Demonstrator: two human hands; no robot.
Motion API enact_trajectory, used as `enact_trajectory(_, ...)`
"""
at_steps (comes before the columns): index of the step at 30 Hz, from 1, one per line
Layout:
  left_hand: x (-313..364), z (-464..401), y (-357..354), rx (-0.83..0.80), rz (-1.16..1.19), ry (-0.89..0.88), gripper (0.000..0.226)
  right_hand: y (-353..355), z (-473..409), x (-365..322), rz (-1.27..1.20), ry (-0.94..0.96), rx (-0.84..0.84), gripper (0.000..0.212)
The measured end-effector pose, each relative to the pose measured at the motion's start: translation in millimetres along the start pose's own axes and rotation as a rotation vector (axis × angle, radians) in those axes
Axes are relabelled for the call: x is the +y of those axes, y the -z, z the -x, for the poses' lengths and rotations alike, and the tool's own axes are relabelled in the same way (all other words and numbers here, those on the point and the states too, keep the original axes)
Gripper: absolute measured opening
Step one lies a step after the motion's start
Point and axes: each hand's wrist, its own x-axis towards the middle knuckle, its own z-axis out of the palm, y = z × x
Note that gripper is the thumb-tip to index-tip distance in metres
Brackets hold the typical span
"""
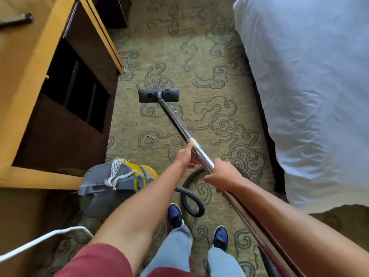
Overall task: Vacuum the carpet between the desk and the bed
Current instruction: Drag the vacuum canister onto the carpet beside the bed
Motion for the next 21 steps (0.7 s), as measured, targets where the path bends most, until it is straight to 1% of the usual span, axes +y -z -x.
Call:
enact_trajectory(2,-10,-12,22,0.148,-0.278,-0.095,0.039,-7,-20,4,0.040,0.040,0.041,0.029)
enact_trajectory(4,-23,-19,56,0.303,-0.641,-0.079,0.029,-12,-35,5,0.026,0.082,0.037,0.028)
enact_trajectory(5,-30,-21,74,0.364,-0.824,-0.048,0.028,-15,-42,7,0.018,0.096,0.023,0.029)
enact_trajectory(7,-42,-25,102,0.388,-1.139,-0.031,0.031,-19,-54,16,0.006,0.118,0.009,0.033)
enact_trajectory(9,-50,-37,119,0.379,-1.339,-0.087,0.032,-23,-72,30,0.000,0.129,0.011,0.034)
enact_trajectory(11,-63,-52,134,0.400,-1.476,-0.111,0.036,-28,-86,44,0.037,0.134,0.005,0.036)
enact_trajectory(15,-102,-90,165,0.501,-1.611,-0.040,0.052,-54,-117,66,0.065,0.145,0.039,0.037)
enact_trajectory(18,-128,-119,190,0.523,-1.672,0.092,0.070,-83,-134,67,0.044,0.166,0.036,0.033)
enact_trajectory(21,-148,-136,216,0.606,-1.637,0.190,0.088,-110,-153,57,-0.015,0.175,0.027,0.031)
